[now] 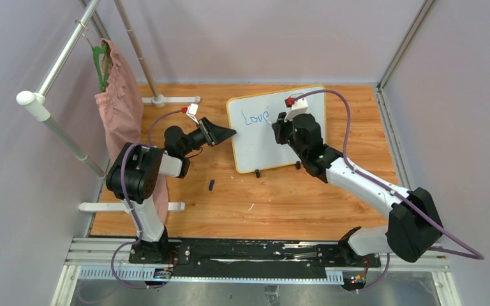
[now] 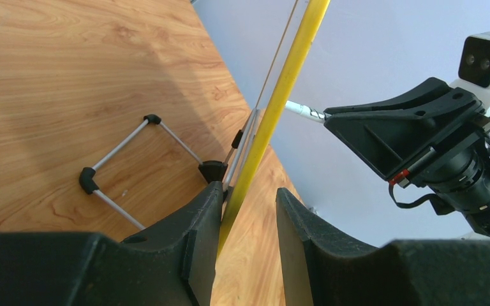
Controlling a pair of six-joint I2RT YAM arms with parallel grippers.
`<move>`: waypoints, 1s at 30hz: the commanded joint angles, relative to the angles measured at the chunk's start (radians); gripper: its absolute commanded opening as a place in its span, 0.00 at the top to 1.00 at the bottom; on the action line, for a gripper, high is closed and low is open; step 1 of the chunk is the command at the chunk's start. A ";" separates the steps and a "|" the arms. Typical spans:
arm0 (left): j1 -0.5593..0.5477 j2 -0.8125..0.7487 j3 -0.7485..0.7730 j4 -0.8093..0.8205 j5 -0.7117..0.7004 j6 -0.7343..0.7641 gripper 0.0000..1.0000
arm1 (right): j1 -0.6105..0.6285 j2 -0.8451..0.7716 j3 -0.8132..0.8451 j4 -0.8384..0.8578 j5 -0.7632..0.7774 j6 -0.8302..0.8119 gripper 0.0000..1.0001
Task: Write a sentence on the whiteboard
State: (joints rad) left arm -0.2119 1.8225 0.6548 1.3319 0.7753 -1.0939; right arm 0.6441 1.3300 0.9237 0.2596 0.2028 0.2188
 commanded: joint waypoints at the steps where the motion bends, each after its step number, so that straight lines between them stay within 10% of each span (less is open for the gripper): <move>1: -0.004 -0.002 0.010 0.061 0.017 -0.006 0.59 | -0.033 -0.028 -0.015 -0.033 0.047 -0.004 1.00; 30: -0.004 -0.005 0.009 0.066 0.021 -0.010 0.59 | -0.101 -0.112 -0.030 0.042 -0.059 -0.019 1.00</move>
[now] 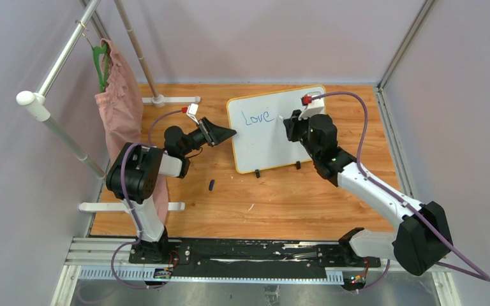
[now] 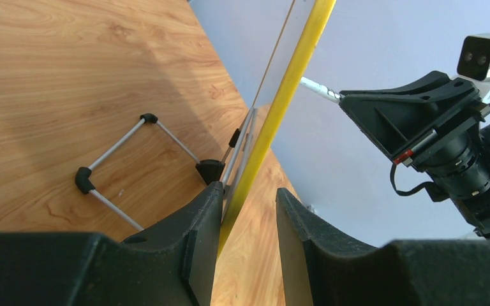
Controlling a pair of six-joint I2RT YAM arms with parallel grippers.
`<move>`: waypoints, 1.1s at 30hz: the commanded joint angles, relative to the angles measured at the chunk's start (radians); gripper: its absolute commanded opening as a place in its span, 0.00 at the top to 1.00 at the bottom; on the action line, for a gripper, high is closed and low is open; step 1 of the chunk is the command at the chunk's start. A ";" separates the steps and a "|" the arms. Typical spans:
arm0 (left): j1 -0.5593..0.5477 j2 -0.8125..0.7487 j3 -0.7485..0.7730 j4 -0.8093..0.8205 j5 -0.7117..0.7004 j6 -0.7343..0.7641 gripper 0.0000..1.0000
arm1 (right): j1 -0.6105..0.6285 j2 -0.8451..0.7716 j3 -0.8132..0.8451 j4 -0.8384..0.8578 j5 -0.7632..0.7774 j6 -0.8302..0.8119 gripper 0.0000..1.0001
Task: Write a sentence on the whiteboard
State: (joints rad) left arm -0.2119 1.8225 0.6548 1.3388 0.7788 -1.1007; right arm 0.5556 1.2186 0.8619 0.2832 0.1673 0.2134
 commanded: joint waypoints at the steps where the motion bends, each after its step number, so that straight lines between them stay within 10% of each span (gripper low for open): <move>1: -0.004 -0.005 0.011 0.059 0.016 -0.004 0.59 | -0.013 0.000 0.033 0.022 -0.025 -0.017 1.00; 33: -0.004 0.005 0.012 0.074 0.017 -0.014 0.59 | -0.058 0.081 0.090 0.021 0.035 0.007 1.00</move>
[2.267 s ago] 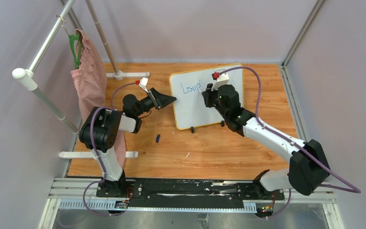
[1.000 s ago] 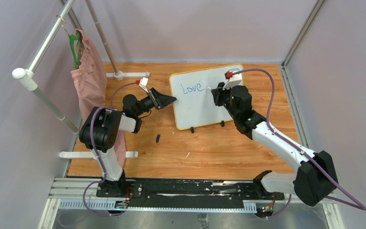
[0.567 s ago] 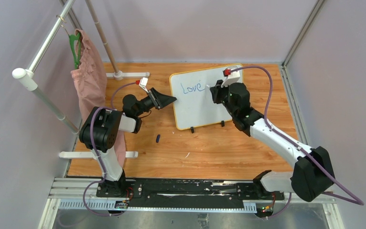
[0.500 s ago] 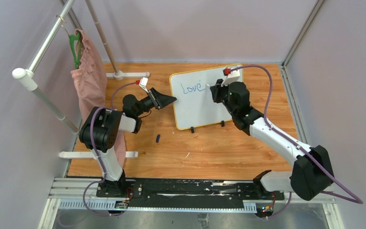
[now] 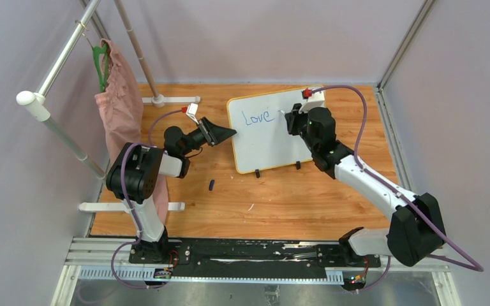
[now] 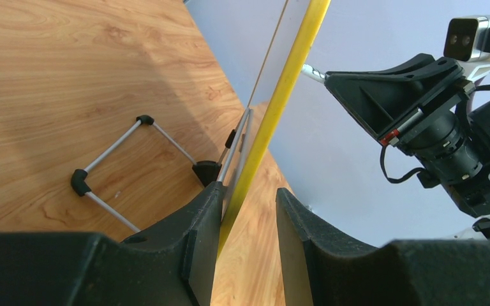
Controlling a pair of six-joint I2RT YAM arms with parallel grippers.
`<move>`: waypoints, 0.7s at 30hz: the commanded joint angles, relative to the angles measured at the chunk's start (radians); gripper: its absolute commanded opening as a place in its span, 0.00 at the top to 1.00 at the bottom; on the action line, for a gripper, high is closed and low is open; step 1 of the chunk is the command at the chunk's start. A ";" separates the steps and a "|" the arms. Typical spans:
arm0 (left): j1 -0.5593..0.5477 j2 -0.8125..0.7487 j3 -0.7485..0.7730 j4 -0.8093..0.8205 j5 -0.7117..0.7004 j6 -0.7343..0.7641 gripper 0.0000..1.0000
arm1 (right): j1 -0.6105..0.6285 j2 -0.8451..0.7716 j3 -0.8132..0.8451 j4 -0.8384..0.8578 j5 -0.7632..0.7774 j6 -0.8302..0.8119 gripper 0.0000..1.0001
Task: Write a sentence on the whiteboard
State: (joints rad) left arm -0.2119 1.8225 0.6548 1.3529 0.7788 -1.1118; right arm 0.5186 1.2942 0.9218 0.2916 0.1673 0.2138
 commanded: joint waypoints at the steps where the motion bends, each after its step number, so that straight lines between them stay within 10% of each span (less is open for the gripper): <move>1: -0.004 0.005 0.010 0.060 0.017 -0.003 0.59 | -0.023 0.005 0.031 0.011 0.036 0.008 1.00; 21: -0.004 0.003 0.011 0.061 0.016 -0.004 0.59 | -0.029 -0.004 0.005 -0.003 -0.014 0.016 1.00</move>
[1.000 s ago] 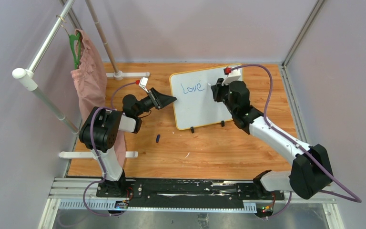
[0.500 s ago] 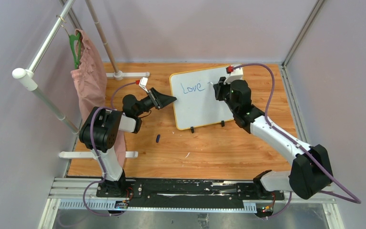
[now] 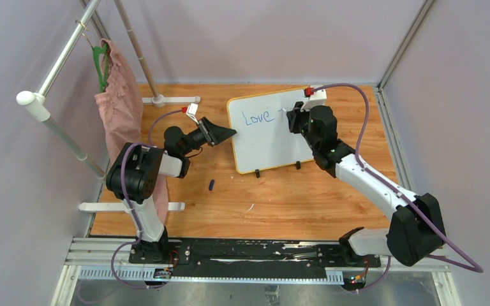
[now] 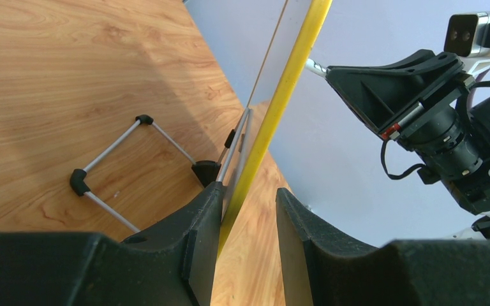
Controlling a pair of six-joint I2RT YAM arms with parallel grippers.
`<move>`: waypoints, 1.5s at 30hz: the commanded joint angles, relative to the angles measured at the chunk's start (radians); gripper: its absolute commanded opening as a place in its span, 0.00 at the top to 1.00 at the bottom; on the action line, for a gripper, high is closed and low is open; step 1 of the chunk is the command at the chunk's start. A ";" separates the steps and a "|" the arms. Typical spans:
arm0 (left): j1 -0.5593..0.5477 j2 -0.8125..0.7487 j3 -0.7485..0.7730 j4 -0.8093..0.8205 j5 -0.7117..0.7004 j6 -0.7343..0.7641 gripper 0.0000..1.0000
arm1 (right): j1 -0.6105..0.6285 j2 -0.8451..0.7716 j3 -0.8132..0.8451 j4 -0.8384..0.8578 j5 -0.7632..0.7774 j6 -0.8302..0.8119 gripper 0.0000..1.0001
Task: Write a sentence on the whiteboard
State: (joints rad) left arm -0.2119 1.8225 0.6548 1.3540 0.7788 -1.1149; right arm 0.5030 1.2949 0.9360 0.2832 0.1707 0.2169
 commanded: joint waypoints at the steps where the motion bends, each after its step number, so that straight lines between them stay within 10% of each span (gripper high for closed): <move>1: -0.004 0.003 0.011 0.059 0.016 -0.001 0.59 | -0.013 -0.006 -0.013 0.003 -0.020 0.015 1.00; 45: -0.009 0.003 0.007 0.062 0.014 -0.002 0.59 | -0.016 -0.019 -0.002 -0.032 -0.004 0.016 1.00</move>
State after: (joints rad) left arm -0.2153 1.8225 0.6548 1.3602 0.7788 -1.1152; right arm 0.5030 1.2705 0.8936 0.2539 0.1387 0.2497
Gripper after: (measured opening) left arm 0.411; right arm 0.165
